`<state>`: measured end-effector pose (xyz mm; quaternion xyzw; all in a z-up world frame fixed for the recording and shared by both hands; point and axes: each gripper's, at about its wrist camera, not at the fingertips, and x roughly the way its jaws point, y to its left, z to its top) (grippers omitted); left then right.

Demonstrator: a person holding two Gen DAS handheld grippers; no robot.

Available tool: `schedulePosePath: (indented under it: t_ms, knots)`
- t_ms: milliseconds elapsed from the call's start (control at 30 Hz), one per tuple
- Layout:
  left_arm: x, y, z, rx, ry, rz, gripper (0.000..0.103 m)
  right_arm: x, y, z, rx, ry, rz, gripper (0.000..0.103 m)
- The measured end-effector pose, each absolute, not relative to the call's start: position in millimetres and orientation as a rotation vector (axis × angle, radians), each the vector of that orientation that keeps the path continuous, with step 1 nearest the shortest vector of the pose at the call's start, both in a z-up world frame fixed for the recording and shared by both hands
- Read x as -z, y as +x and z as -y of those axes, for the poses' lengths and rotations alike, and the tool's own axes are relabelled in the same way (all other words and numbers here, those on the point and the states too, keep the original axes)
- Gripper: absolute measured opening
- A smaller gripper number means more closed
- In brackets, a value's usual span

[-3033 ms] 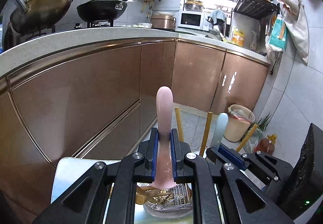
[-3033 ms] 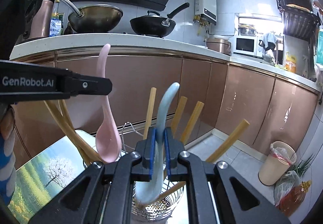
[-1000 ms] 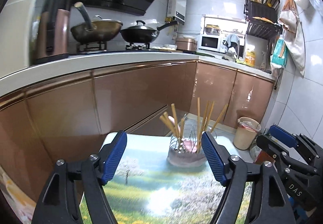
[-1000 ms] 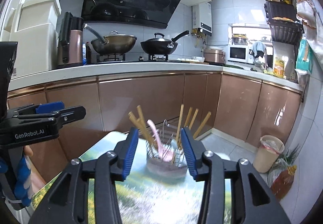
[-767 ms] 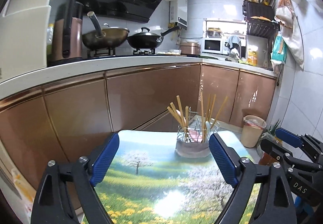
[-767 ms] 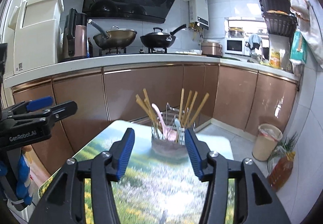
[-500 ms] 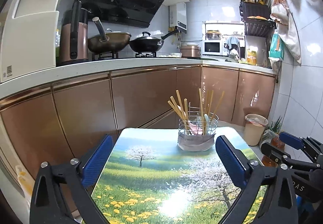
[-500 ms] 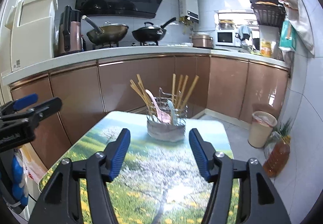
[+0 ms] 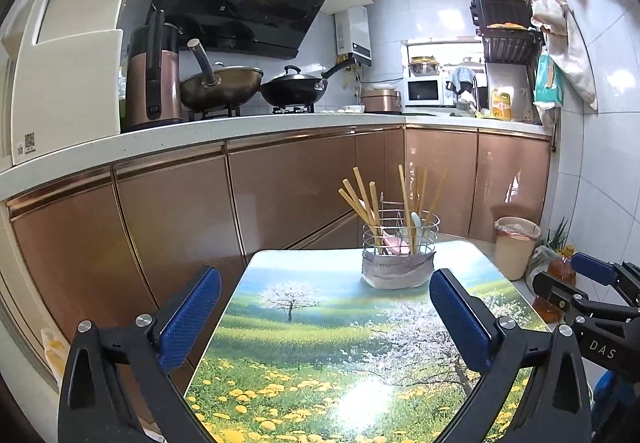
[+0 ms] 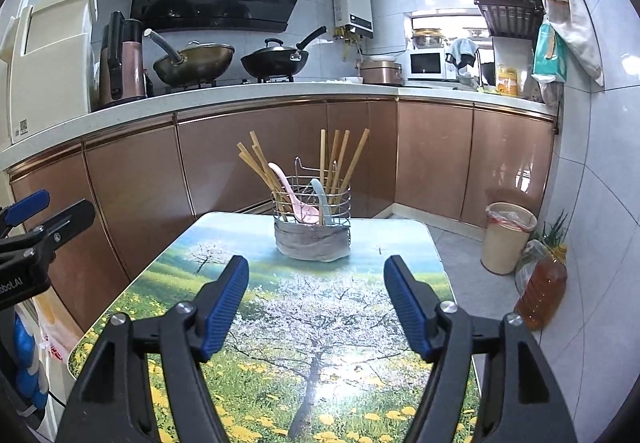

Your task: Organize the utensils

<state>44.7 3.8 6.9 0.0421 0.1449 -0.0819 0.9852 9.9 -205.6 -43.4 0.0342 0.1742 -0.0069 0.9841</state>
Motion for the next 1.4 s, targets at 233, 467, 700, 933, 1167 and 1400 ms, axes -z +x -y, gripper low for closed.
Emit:
schedulePosePath:
  t_ms: [233, 467, 700, 933, 1167, 1400]
  knots:
    - [-3.2, 49.1, -7.2, 0.157, 0.076, -0.3, 0.103, 51.5, 14.1, 207.9, 0.032, 0.068, -0.349, 0.074]
    - [1.1, 56.8, -12.2, 0.149, 0.063, -0.315, 0.103, 58.7, 19.5, 210.6, 0.049, 0.065, -0.36, 0.075]
    - [6.9, 60.0, -12.8, 0.144, 0.059, -0.322, 0.103, 65.2, 23.0, 218.9, 0.069, 0.078, -0.372, 0.075]
    - [9.2, 62.8, -11.7, 0.142, 0.057, -0.326, 0.103, 67.2, 26.7, 220.6, 0.078, 0.078, -0.378, 0.075]
    - [12.5, 68.3, -12.2, 0.134, 0.057, -0.335, 0.103, 69.8, 28.4, 222.8, 0.083, 0.079, -0.381, 0.075]
    - [14.2, 70.6, -10.1, 0.134, 0.063, -0.342, 0.103, 71.4, 30.3, 226.9, 0.088, 0.082, -0.384, 0.075]
